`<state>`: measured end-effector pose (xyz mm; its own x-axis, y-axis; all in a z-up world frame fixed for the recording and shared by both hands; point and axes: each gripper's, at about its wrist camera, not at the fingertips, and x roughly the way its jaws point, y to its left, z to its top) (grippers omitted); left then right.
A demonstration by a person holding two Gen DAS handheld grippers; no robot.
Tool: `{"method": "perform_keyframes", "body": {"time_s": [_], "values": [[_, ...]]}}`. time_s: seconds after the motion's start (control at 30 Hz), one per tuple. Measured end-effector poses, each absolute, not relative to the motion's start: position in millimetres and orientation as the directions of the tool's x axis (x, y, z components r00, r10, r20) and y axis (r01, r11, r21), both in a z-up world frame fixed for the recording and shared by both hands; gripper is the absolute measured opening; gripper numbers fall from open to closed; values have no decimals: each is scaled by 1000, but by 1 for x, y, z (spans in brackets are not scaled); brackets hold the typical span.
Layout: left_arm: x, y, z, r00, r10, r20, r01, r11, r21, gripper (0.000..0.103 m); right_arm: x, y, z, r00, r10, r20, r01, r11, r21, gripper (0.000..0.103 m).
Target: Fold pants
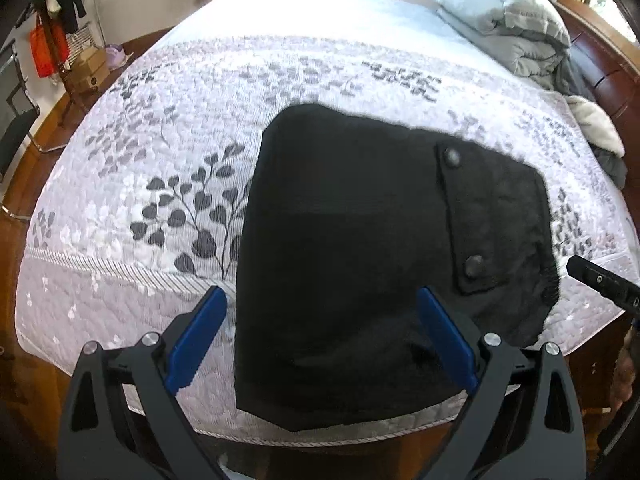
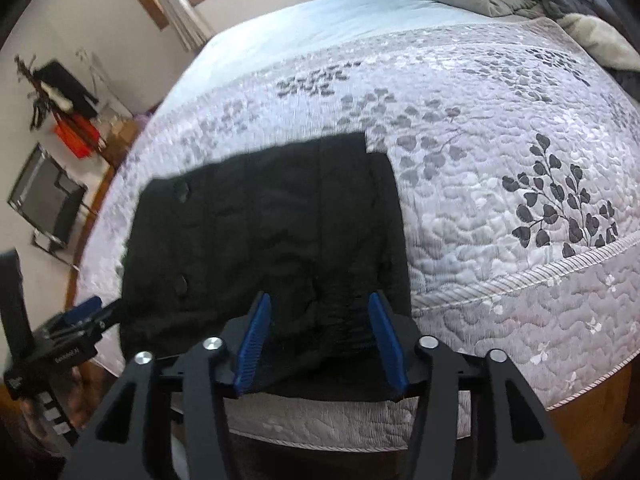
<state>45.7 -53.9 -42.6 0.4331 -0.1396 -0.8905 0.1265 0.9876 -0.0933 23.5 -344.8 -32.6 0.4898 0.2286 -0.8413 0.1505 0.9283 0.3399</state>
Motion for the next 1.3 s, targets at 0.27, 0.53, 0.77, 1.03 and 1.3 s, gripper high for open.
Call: {"method": "perform_keyframes", "body": {"time_s": [0.27,0.53,0.77,1.03,1.3], "values": [[66,-42,-36,347,-330,-878,209,940,-271,96,42,-379,-40,473,251,-845,166,916,365,81],[110,-2,-87,157,-482,-862,115,876,-469,96,58,-390,-81,388,334,-859,204,877,434,86],[124,-7,-112,76,-498,-864,170,860,-481,96,65,-388,-100,347,384,-856,192,864,466,91],[134,11,-131,21,-559,-829,92,827,-555,96,68,-396,-117,329,476,-816,211,805,555,95],[138,31,-161,-64,-691,-720,-21,722,-692,96,66,-401,-130,306,550,-777,210,757,619,97]]}}
